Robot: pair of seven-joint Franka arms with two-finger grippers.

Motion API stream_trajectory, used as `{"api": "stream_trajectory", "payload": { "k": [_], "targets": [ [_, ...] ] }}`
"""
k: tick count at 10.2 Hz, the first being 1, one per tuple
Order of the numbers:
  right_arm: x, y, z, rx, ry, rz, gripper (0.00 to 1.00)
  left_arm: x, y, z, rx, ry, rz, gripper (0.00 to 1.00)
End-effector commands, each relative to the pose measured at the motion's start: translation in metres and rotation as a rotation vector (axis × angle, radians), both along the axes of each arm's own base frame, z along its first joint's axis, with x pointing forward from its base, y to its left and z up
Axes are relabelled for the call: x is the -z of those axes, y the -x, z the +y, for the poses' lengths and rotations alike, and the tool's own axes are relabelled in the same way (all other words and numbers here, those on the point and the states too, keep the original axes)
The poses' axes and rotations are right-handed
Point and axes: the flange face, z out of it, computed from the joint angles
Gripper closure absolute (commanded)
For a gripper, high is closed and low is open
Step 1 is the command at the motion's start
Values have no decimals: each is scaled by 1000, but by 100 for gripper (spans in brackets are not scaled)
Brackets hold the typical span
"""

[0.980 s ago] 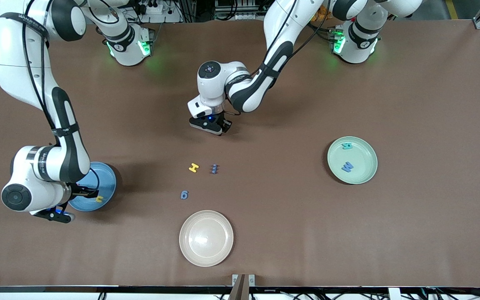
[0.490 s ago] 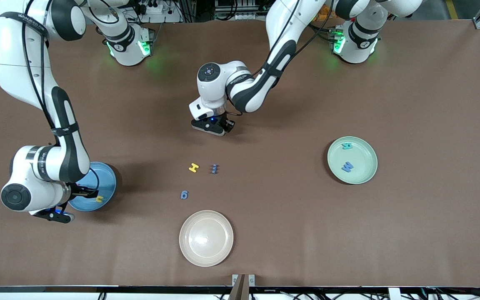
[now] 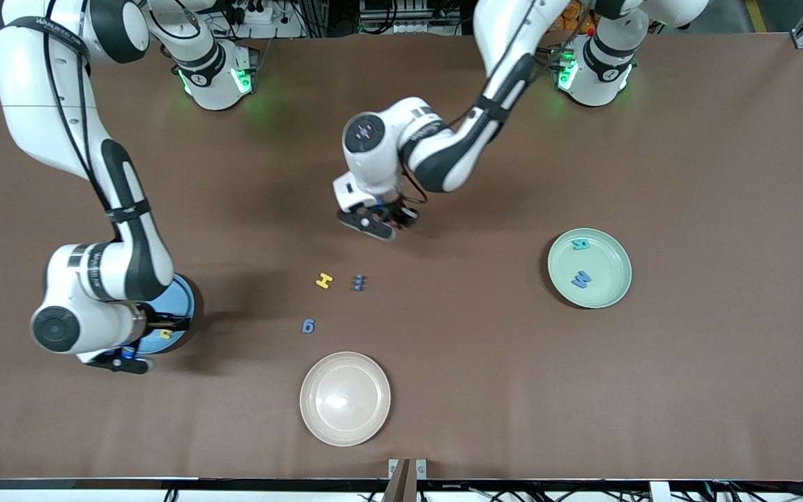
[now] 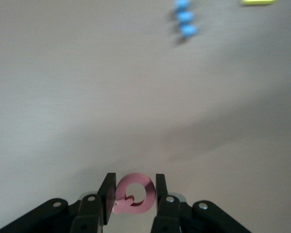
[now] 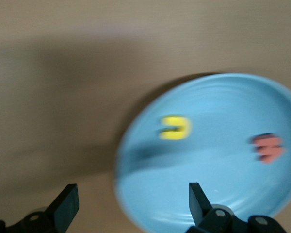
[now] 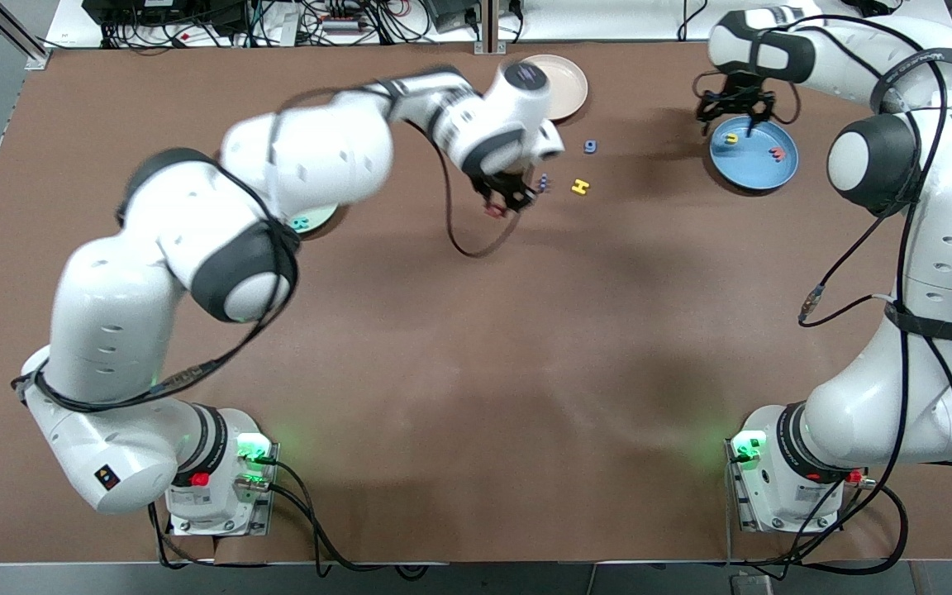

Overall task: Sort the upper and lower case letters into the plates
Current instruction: 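Carry the pink Q to the green plate while the right gripper reaches letters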

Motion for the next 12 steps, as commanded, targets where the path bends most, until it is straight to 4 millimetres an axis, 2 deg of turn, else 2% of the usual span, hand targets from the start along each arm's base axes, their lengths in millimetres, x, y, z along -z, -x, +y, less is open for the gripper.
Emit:
{"api": "stream_trajectory", "payload": {
  "k": [1, 3, 4, 5, 6, 8, 9, 10, 11, 12],
  "targets": [
    [-12, 5, 74, -3, -45, -31, 0, -41, -50, 94, 98, -43, 151, 60],
    [-13, 20, 161, -11, -40, -61, 0, -48, -90, 180, 191, -35, 212, 61],
    [-12, 26, 186, -20, -46, -71, 0, -44, -102, 221, 216, -53, 229, 68],
    [-11, 37, 216, -59, -54, -71, 0, -32, -110, 260, 222, -79, 247, 68],
    [-10, 50, 251, -93, -54, -74, 0, -23, -105, 278, 242, -114, 242, 68],
    [-8, 75, 307, -111, -67, -98, 0, 6, -101, 344, 268, -86, 204, 69],
    [-5, 84, 326, -104, -78, -95, 0, 20, -96, 357, 285, -63, 186, 69],
    [-2, 91, 341, -103, -90, -109, 0, 32, -90, 360, 287, -57, 182, 68],
    [2, 98, 356, -98, -96, -121, 0, 45, -86, 374, 275, -42, 164, 57],
    [8, 109, 373, -110, -94, -125, 0, 54, -88, 394, 267, -30, 154, 55]
  ]
}}
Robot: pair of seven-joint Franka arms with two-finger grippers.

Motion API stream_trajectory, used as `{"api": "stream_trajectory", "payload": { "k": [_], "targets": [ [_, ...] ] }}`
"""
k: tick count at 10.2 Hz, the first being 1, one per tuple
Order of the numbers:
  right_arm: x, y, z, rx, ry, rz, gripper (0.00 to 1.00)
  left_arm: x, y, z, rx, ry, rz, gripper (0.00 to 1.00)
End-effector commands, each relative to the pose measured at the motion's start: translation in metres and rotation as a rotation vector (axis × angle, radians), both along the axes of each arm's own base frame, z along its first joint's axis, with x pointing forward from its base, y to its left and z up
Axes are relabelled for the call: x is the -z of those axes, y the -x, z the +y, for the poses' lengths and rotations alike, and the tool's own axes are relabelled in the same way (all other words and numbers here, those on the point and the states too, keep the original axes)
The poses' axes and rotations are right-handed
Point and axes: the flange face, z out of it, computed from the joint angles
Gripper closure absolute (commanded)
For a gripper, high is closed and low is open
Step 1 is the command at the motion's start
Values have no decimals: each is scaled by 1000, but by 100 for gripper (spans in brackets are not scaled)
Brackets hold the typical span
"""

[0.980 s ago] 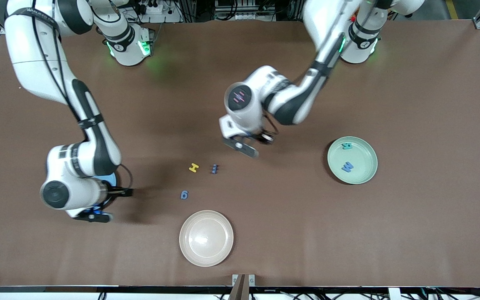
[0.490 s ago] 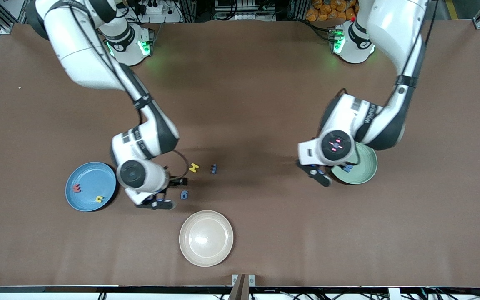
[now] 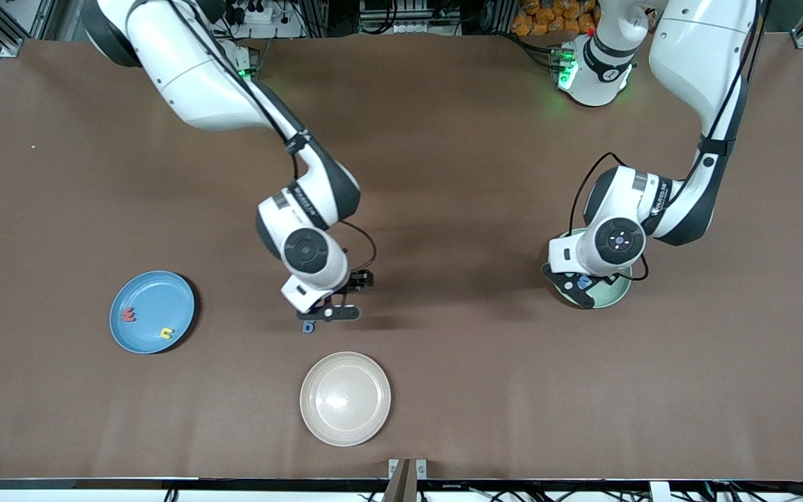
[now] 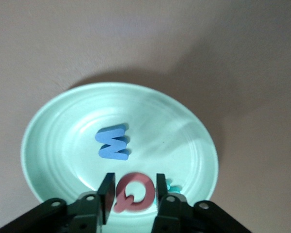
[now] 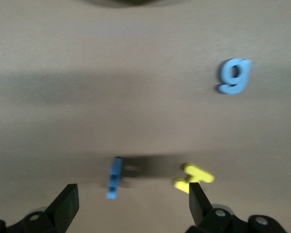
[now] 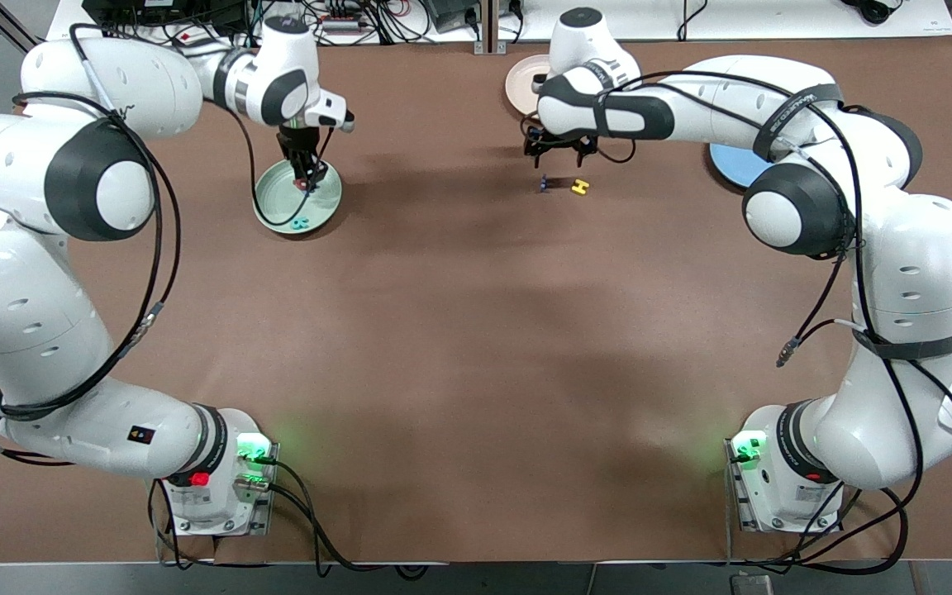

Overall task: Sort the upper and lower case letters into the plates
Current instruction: 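Release the pink Q onto the green plate while the right gripper grasps blue letter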

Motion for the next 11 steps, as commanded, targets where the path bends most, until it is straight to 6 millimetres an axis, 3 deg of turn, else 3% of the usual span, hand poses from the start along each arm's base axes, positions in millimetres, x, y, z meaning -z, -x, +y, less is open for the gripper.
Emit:
{"api": "stream_trajectory", "payload": {
  "k": [1, 2, 5, 9, 10, 11],
  "targets": [
    [14, 17, 29, 4, -17, -14, 0, 1, 9, 24, 41, 16, -16, 35],
    [20, 22, 40, -10, -30, -35, 0, 6, 9, 34, 11, 19, -7, 0],
    [35, 23, 37, -23, -14, -45, 0, 0, 6, 25, -2, 25, -20, 0],
    [43, 19, 22, -32, 25, -47, 0, -21, 6, -49, -168, 71, -86, 0],
    [43, 19, 22, -32, 28, -43, 5, -28, 5, -66, -217, 81, -105, 0],
    [47, 22, 21, -30, 30, -40, 99, -30, 2, -87, -257, 97, -118, 0]
  ]
}}
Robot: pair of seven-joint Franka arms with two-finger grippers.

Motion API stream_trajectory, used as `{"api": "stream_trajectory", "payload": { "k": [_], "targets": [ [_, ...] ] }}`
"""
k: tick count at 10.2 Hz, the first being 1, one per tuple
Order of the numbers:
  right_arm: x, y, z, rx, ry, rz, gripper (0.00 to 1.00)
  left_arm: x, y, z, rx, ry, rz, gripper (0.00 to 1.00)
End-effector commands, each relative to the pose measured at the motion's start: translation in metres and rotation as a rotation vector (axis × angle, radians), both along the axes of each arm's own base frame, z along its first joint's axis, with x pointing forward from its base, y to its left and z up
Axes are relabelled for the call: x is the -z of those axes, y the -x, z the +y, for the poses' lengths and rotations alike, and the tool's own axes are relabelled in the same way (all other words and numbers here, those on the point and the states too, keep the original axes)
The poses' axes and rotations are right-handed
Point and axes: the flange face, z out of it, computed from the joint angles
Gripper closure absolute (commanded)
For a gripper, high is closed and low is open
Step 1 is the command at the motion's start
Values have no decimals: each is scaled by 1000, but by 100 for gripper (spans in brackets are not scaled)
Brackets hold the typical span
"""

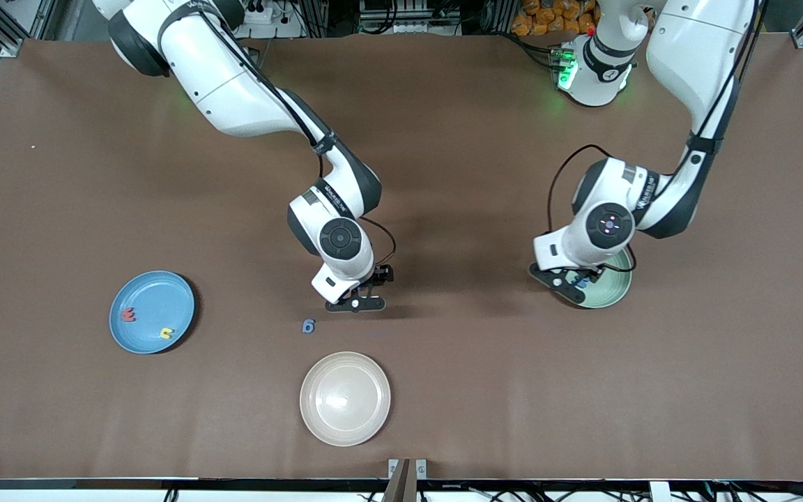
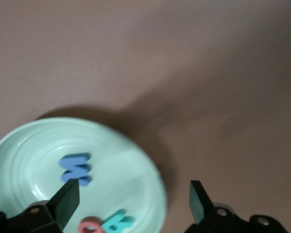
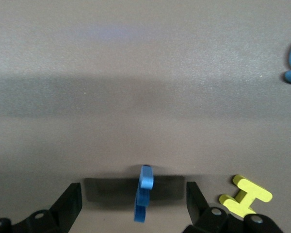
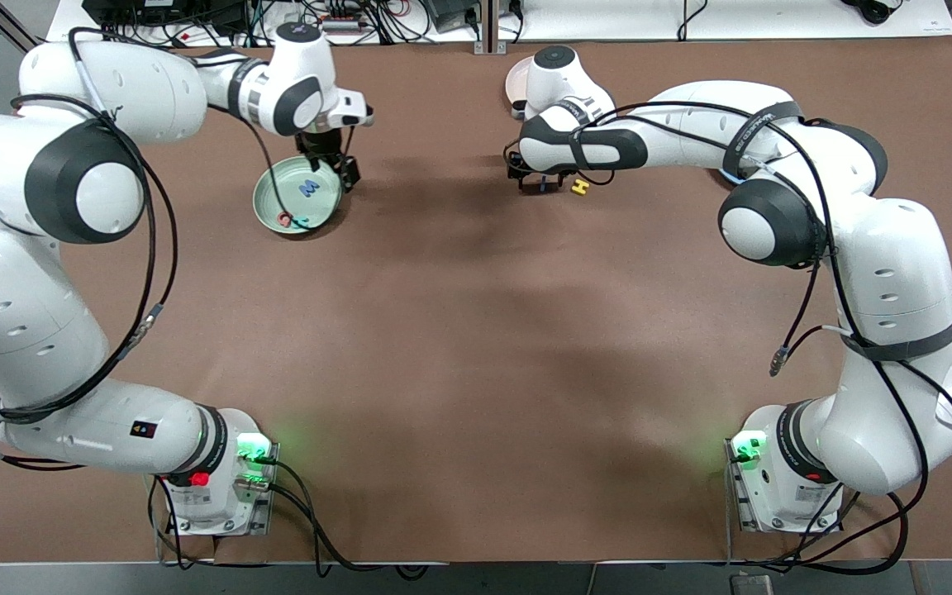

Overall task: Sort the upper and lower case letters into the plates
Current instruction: 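Release the pink Q onto the green plate while the right gripper grasps blue letter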

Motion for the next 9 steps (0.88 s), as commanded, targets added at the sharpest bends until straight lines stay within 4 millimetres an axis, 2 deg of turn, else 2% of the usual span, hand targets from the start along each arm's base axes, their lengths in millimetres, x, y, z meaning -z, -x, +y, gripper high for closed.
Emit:
{"api": "stream_trajectory", "payload": {
  "k": [1, 2, 3, 4, 5, 6, 8, 9],
  "targets": [
    [3, 5, -2, 0, 12, -1, 100, -9, -8, -40, -102, 40, -29, 0],
    [3, 5, -3, 0, 13, 0, 100, -4, -8, -61, -88, 44, -37, 0],
    [3, 4, -4, 1, 13, 0, 100, -8, -15, -75, -91, 59, -54, 0],
    [2, 3, -5, 4, 13, 0, 100, -11, -14, -89, -127, 60, -68, 0],
    [0, 1, -8, 4, 15, 2, 100, -17, -18, -92, -173, 55, -85, 0],
    [-13, -2, -9, 9, 11, -11, 100, -20, -20, -90, -175, 56, -91, 0],
    [-50, -24, -35, 51, 41, -46, 100, -17, -21, -87, -188, 51, -89, 0],
    [-75, -41, -60, 86, 52, -69, 100, -17, -24, -82, -196, 50, -89, 0]
  ]
}}
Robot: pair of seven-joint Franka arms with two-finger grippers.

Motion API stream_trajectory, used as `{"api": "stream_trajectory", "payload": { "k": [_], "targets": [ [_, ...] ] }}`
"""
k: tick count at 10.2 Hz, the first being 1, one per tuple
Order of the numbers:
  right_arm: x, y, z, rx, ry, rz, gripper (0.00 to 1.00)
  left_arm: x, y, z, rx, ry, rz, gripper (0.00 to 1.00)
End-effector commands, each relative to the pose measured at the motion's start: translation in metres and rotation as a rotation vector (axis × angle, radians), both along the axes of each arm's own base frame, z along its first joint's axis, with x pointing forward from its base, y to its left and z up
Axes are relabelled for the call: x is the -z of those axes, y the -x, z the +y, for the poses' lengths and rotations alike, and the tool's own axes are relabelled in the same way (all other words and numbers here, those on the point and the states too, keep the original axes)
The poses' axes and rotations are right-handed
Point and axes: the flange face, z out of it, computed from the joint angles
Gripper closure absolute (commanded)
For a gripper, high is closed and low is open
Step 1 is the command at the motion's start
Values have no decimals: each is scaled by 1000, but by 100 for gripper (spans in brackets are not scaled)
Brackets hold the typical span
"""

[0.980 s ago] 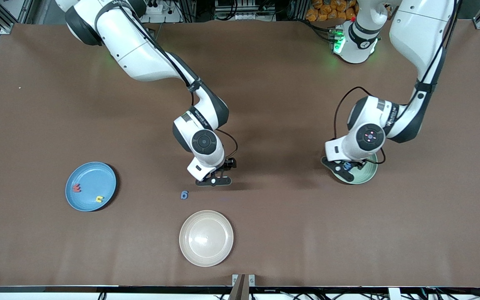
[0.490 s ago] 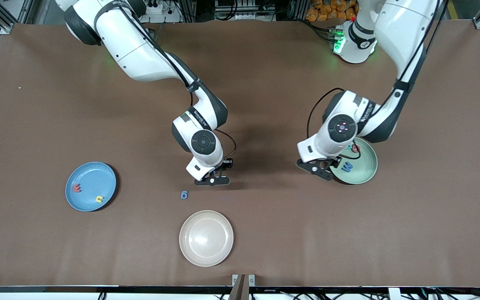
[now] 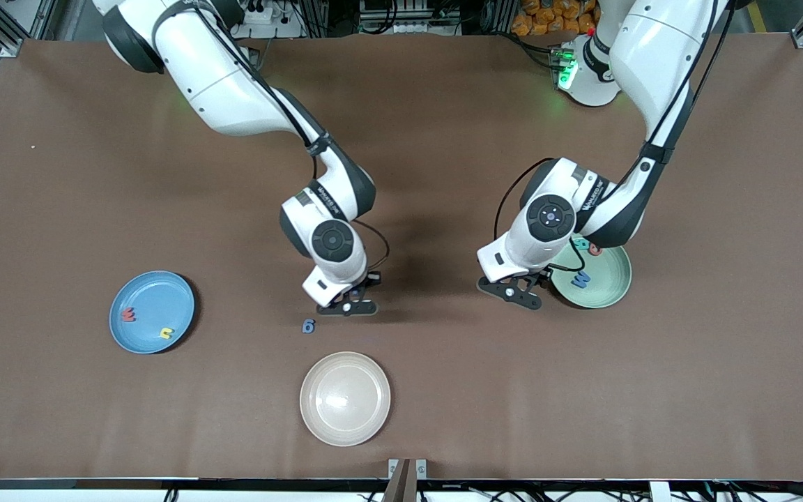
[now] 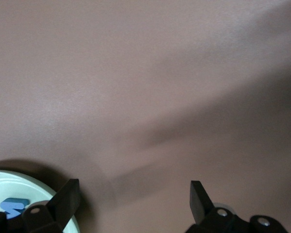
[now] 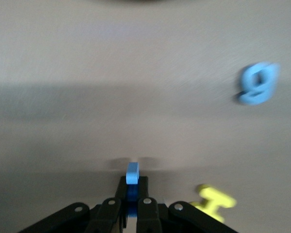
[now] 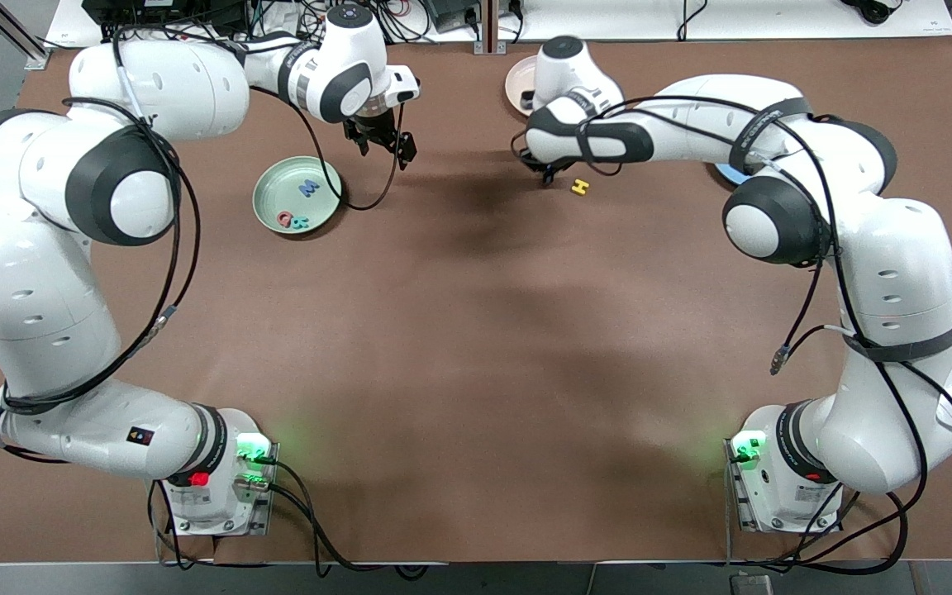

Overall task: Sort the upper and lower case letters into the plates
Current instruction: 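Drop the blue letter into the blue plate while the left gripper reaches yellow H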

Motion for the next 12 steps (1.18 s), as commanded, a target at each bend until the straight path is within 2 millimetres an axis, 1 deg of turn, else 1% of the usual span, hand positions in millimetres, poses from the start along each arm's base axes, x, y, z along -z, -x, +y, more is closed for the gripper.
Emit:
{"api": "stream_trajectory", "payload": {
  "k": [1, 2, 3, 4, 5, 6, 7, 8, 9, 10, 11, 12],
  "targets": [
    [-72, -37, -73, 76, 14, -35, 100, 0, -7, 5, -32, -4, -2, 0],
    [-93, -53, -112, 41, 6, -25, 100, 1, -7, 6, -19, -7, -2, 0],
    [-103, -64, -161, 19, 25, 22, 100, 3, -4, 0, -15, -12, -4, 0],
    [-99, -69, -202, 33, 59, 71, 100, 10, -2, -4, -11, -13, 4, 0],
    [-94, -79, -260, 113, 93, 91, 100, 12, 0, -22, 4, -2, 0, 0],
    [-87, -85, -319, 187, 102, 118, 100, 15, -5, -44, 16, 13, -13, 0],
    [-77, -84, -369, 247, 105, 141, 100, 24, -6, -66, 13, 27, -18, 0],
    [-72, -82, -404, 262, 99, 154, 100, 28, -1, -100, 22, 51, -41, 0],
    [-70, -80, -436, 281, 93, 163, 100, 28, 2, -130, 17, 96, -83, 0],
    [-70, -79, -450, 300, 90, 165, 48, 27, 9, -158, -1, 159, -136, 0],
    [-70, -78, -458, 323, 89, 168, 0, 29, 18, -183, -5, 236, -204, 0],
    [-71, -79, -456, 321, 88, 168, 0, 40, 23, -196, 18, 283, -273, 0]
  ]
}}
